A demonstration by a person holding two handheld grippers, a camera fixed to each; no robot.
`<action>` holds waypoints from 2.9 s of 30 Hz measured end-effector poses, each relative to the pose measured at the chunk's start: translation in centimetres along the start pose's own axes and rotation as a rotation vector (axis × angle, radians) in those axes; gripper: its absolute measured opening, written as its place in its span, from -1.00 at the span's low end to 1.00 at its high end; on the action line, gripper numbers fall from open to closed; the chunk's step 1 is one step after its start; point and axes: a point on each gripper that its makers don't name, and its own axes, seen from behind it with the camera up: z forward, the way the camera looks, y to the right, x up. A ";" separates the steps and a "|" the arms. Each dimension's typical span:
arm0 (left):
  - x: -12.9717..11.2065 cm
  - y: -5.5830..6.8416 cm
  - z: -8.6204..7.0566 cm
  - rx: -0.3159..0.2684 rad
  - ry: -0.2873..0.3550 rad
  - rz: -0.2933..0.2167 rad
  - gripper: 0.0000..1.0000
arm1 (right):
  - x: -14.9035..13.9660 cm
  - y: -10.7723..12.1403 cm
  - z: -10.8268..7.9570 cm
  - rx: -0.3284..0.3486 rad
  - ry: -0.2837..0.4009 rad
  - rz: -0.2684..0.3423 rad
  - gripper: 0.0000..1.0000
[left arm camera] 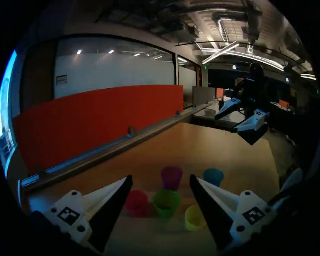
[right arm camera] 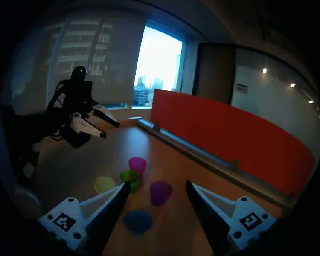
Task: Pour water
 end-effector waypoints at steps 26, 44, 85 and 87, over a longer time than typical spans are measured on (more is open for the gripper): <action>-10.2 0.4 4.7 -0.069 -0.204 0.018 1.00 | -9.1 -2.5 2.9 0.076 -0.187 -0.001 1.00; -12.8 0.7 5.5 -0.103 -0.287 0.033 1.00 | -11.5 -3.5 3.3 0.105 -0.233 -0.004 1.00; -14.8 1.0 10.9 -0.151 -0.376 0.079 1.00 | -16.8 -4.9 6.3 0.144 -0.303 0.021 1.00; -14.8 1.0 11.1 -0.151 -0.377 0.080 1.00 | -16.9 -5.0 6.6 0.146 -0.304 0.023 1.00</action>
